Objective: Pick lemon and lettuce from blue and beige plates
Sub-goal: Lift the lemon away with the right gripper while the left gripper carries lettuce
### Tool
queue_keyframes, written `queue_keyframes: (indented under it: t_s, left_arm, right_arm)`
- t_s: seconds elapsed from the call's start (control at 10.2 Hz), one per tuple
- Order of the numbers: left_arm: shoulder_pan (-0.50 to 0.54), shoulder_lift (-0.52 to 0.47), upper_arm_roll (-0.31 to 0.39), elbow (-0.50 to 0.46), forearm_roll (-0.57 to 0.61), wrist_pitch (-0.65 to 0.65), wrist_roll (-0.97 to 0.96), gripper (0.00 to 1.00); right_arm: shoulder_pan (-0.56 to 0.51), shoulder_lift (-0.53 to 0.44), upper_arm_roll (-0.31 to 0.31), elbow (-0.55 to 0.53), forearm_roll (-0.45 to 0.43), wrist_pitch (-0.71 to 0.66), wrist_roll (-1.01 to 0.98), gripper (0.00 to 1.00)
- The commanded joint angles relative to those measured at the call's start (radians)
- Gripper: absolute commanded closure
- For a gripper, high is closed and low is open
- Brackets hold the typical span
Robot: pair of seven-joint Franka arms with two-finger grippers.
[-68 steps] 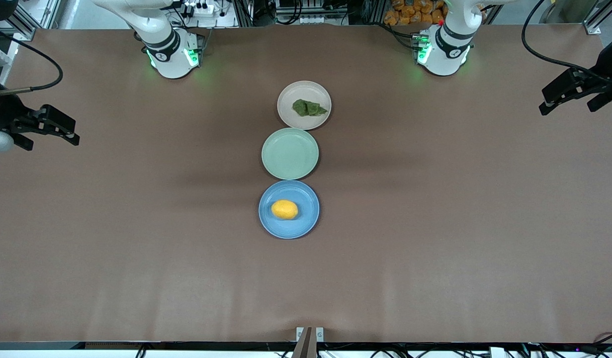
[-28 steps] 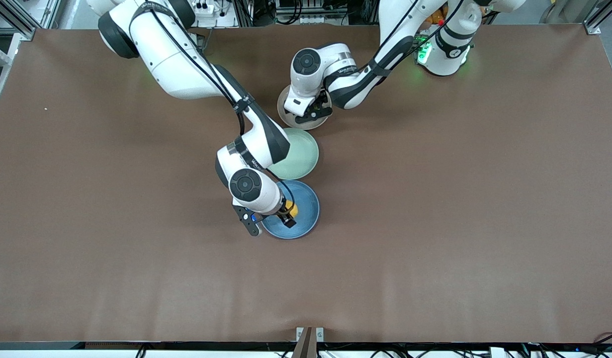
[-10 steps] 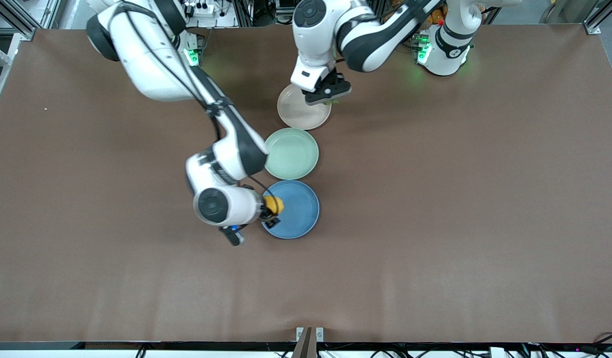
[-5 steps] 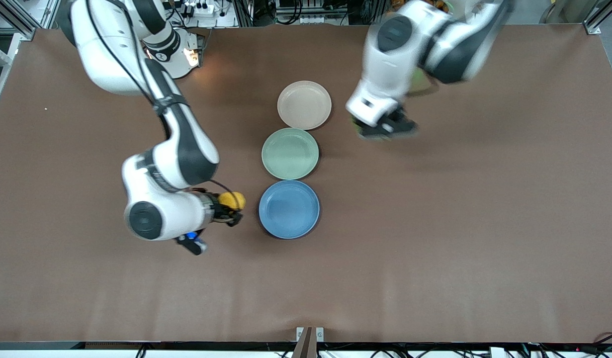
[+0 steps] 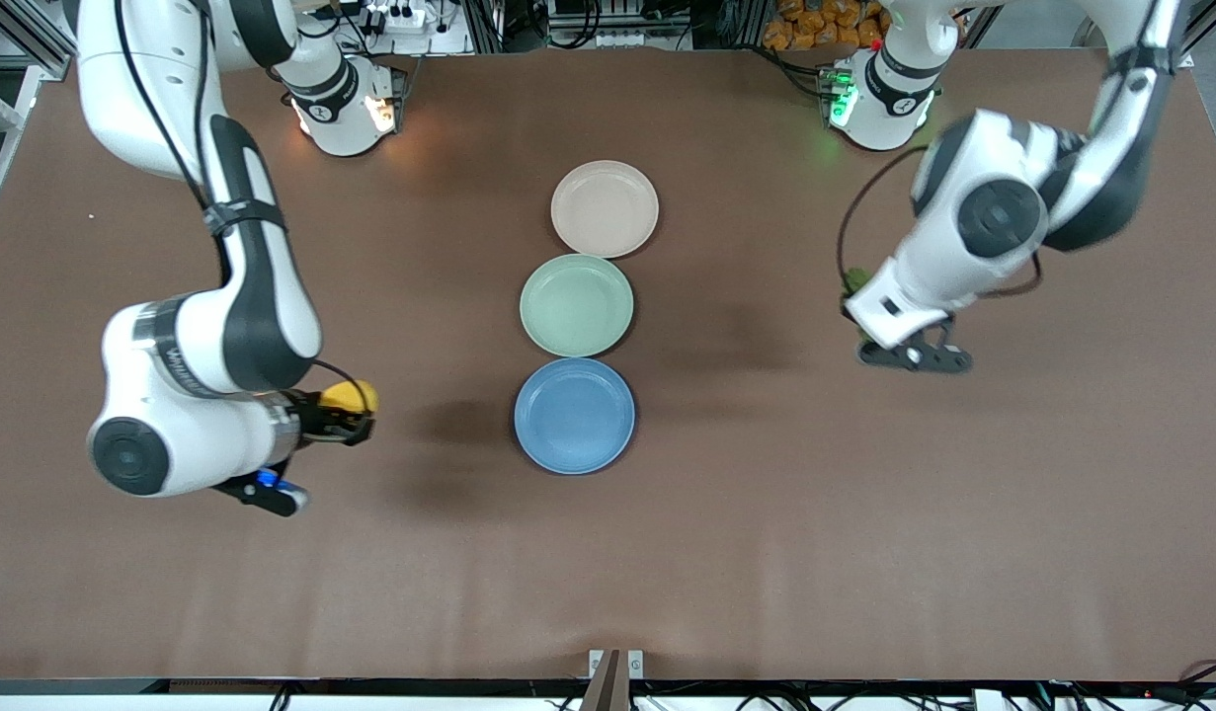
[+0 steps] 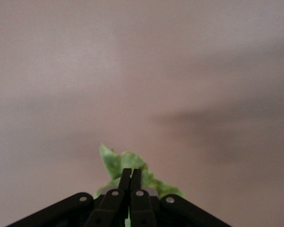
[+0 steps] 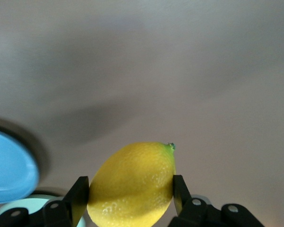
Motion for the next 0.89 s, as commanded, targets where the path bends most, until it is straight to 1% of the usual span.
queue_keyframes:
  t_s: [0.0,0.1,0.2,0.3,0.39,0.49,0.59,0.69,0.79]
  left_arm:
    - [-0.016,0.111,0.116,0.01,-0.019,0.089,0.205,1.0]
    - [-0.017,0.14,0.154,0.011,-0.022,0.123,0.254,1.0]
    - [-0.022,0.169,0.173,0.017,-0.027,0.14,0.256,1.0]
    - [-0.031,0.201,0.179,0.02,-0.048,0.16,0.256,1.0]
    - [-0.048,0.22,0.206,0.026,-0.062,0.177,0.253,0.91]
    - [-0.063,0.23,0.216,0.06,-0.059,0.177,0.241,0.9]
    - [-0.071,0.25,0.216,0.092,-0.061,0.177,0.229,0.94]
    - [-0.086,0.276,0.216,0.117,-0.061,0.179,0.216,0.95]
    - [-0.092,0.295,0.22,0.146,-0.061,0.177,0.201,0.94]
  right_arm:
    - [0.008,-0.154,-0.065,-0.234,-0.058,0.084,-0.245,0.99]
    - [0.007,-0.2,-0.082,-0.332,-0.09,0.155,-0.332,0.98]
    - [0.01,-0.252,-0.114,-0.443,-0.096,0.238,-0.428,0.96]
    - [0.01,-0.294,-0.142,-0.552,-0.098,0.333,-0.514,0.95]
    - [0.01,-0.32,-0.145,-0.632,-0.099,0.411,-0.55,0.96]
    - [0.008,-0.336,-0.145,-0.694,-0.119,0.47,-0.559,0.97]
    - [-0.003,-0.354,-0.145,-0.774,-0.15,0.575,-0.611,0.96]
    - [-0.019,-0.369,-0.145,-0.861,-0.15,0.695,-0.654,0.95]
    - [-0.018,-0.372,-0.145,-0.889,-0.15,0.726,-0.658,0.94]
